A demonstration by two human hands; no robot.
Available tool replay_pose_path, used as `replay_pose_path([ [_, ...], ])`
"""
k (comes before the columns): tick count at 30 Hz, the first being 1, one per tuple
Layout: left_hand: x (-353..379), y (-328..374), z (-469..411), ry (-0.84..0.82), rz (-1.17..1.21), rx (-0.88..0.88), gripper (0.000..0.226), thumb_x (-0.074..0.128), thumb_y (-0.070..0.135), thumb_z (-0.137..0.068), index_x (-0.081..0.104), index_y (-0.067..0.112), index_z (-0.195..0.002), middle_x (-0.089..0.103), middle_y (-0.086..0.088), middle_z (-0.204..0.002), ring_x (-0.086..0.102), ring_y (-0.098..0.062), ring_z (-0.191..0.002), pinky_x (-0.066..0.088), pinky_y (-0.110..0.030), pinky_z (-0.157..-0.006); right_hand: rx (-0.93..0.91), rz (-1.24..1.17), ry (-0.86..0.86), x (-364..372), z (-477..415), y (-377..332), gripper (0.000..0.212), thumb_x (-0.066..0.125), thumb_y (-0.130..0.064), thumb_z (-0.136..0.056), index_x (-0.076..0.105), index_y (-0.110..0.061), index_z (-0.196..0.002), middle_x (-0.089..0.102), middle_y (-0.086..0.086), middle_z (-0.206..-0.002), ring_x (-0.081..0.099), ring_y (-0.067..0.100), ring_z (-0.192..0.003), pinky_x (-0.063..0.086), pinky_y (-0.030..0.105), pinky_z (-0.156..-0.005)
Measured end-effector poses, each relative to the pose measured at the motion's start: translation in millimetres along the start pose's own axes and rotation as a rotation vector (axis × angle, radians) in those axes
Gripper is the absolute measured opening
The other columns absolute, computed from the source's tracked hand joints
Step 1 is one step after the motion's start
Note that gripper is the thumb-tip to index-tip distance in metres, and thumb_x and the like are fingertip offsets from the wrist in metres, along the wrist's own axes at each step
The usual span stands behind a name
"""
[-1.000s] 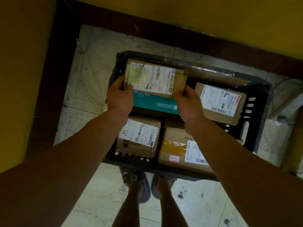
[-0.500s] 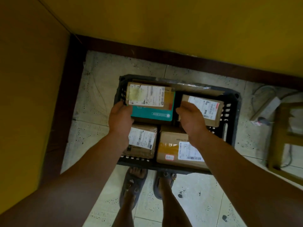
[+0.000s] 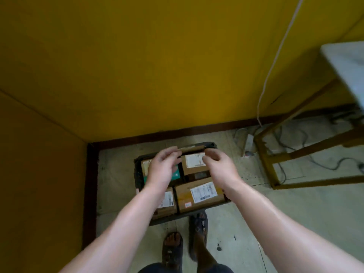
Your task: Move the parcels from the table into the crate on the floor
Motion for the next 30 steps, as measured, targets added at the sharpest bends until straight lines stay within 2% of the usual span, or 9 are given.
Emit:
replay_pose_path([
  [2,19,32,24,-0.017,0.008,0.049,0.021,0.050,0.019,-0.101,0.066,0.023,-0.115,0.072,0.007,-0.108,0.068,0.000,-0.091,0.050,-0.012,-0.068,-0.034,0.006,0.049,-34,33,-22,0.032,0.057,-0.031,-0.095,0.060,-0.030,-0.127,0.064,-0.007,-0.126,0.060,0.014,-0.113,0.050,0.039,-0.100],
  [3,32,46,36,-0.035,-0.004,0.062,0.022,0.049,0.018,-0.102,0.064,0.020,-0.118,0.071,0.005,-0.110,0.067,-0.002,-0.093,0.050,-0.013,-0.070,-0.039,0.001,0.078,-53,50,-29,0.031,0.057,-0.030,-0.095,0.060,-0.031,-0.126,0.063,-0.009,-0.124,0.060,0.012,-0.110,0.051,0.037,-0.098],
  [5,66,69,64,-0.110,-0.026,0.088,0.023,0.048,0.019,-0.103,0.063,0.020,-0.119,0.070,0.002,-0.114,0.066,-0.009,-0.102,0.051,-0.023,-0.084,-0.068,-0.016,0.120,-90,82,-38,0.030,0.057,-0.029,-0.096,0.060,-0.031,-0.126,0.059,-0.016,-0.115,0.055,0.003,-0.101,0.047,0.020,-0.087],
  [7,109,86,89,-0.203,-0.053,0.119,0.022,0.049,0.021,-0.102,0.064,0.021,-0.119,0.070,0.003,-0.114,0.065,-0.013,-0.105,0.051,-0.028,-0.089,-0.096,-0.022,0.166,-131,105,-43,0.029,0.057,-0.029,-0.097,0.060,-0.031,-0.125,0.056,-0.019,-0.109,0.052,-0.003,-0.093,0.039,0.006,-0.071],
  [11,202,112,141,-0.383,-0.099,0.194,0.021,0.052,0.021,-0.101,0.065,0.021,-0.117,0.071,0.005,-0.109,0.066,-0.010,-0.101,0.052,-0.026,-0.085,-0.141,-0.084,0.302,-227,141,-40,0.029,0.059,-0.030,-0.095,0.063,-0.028,-0.123,0.062,-0.011,-0.119,0.056,0.008,-0.109,0.046,0.026,-0.093],
  [13,252,120,166,-0.461,-0.109,0.223,0.019,0.053,0.019,-0.100,0.066,0.022,-0.114,0.072,0.005,-0.105,0.067,-0.010,-0.097,0.052,-0.022,-0.079,-0.177,-0.128,0.378,-282,156,-34,0.028,0.060,-0.028,-0.094,0.064,-0.025,-0.122,0.064,-0.009,-0.118,0.058,0.011,-0.112,0.047,0.030,-0.099],
  [20,447,119,253,-0.597,-0.132,0.255,0.015,0.054,0.019,-0.099,0.068,0.022,-0.105,0.073,0.002,-0.104,0.068,-0.017,-0.100,0.051,-0.025,-0.081,-0.236,-0.223,0.530,-484,191,25,0.025,0.058,-0.027,-0.095,0.064,-0.025,-0.119,0.065,-0.013,-0.110,0.060,0.006,-0.101,0.048,0.026,-0.094],
  [26,595,99,319,-0.717,-0.167,0.256,0.011,0.056,0.020,-0.099,0.067,0.022,-0.102,0.073,0.003,-0.098,0.067,-0.015,-0.093,0.051,-0.024,-0.078,-0.219,-0.328,0.648,-631,211,92,0.011,0.060,-0.024,-0.093,0.064,-0.031,-0.101,0.067,-0.006,-0.109,0.061,0.016,-0.105,0.050,0.041,-0.099],
  [30,669,76,344,-0.754,-0.180,0.230,0.015,0.055,0.013,-0.098,0.068,0.018,-0.103,0.073,0.002,-0.094,0.066,-0.014,-0.084,0.049,-0.025,-0.076,-0.192,-0.394,0.674,-700,210,132,0.011,0.061,-0.023,-0.093,0.063,-0.031,-0.100,0.066,-0.008,-0.109,0.061,0.015,-0.108,0.050,0.041,-0.100],
])
Point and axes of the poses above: each hand's wrist, its own z-axis away from the middle knuckle, its own x-axis out of the palm, y = z × x, the point moved 8 cm from there along -z, towards the middle knuckle
